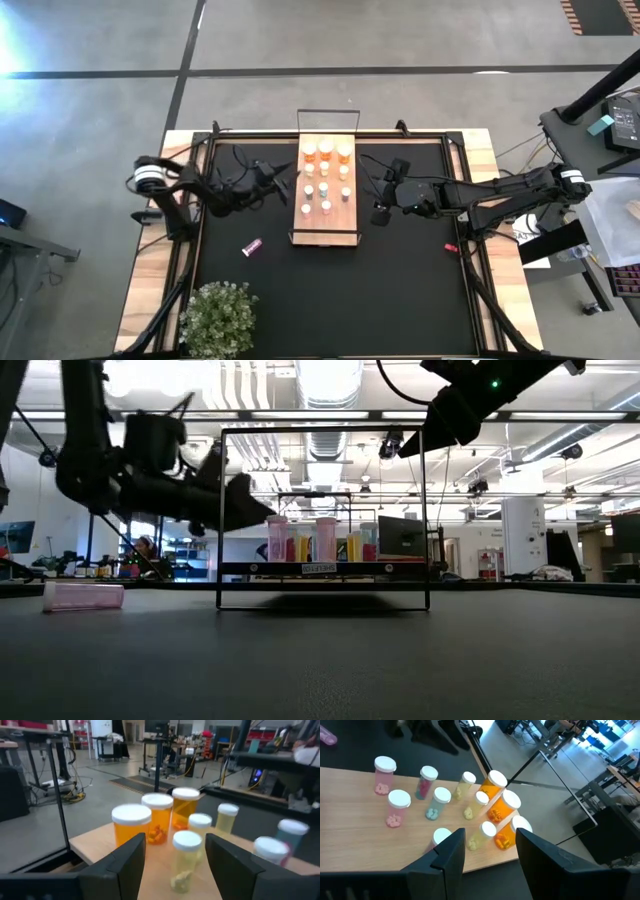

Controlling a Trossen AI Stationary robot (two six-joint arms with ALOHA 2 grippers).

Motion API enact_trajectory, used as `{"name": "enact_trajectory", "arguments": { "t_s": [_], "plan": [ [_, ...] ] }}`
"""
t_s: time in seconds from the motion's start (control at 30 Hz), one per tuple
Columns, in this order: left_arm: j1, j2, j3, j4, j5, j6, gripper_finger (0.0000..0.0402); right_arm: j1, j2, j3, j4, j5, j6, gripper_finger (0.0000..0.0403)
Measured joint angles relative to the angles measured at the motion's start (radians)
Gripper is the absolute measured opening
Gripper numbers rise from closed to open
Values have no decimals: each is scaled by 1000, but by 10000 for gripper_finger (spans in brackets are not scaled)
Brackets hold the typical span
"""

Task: Pick and place medicine bottles onto shelf by color
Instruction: Put the pink medicine bottle on the shelf aligned with the other pink medicine bottles

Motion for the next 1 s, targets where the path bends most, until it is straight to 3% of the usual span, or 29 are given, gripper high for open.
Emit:
{"name": "enact_trajectory", "arguments": {
  "t_s": [0.17,0.53,0.7,1.0],
  "plan": [
    [-26,-125,-43,-36,0,0,190,0,0,0,0,0,0,166],
    [-135,-459,12,-473,0,26,190,0,0,0,0,0,0,166],
    [-198,-566,81,-746,-7,-7,190,0,0,0,0,0,0,166],
    [-284,-708,263,-1384,-21,-249,190,0,0,0,0,0,0,166]
  ]
}}
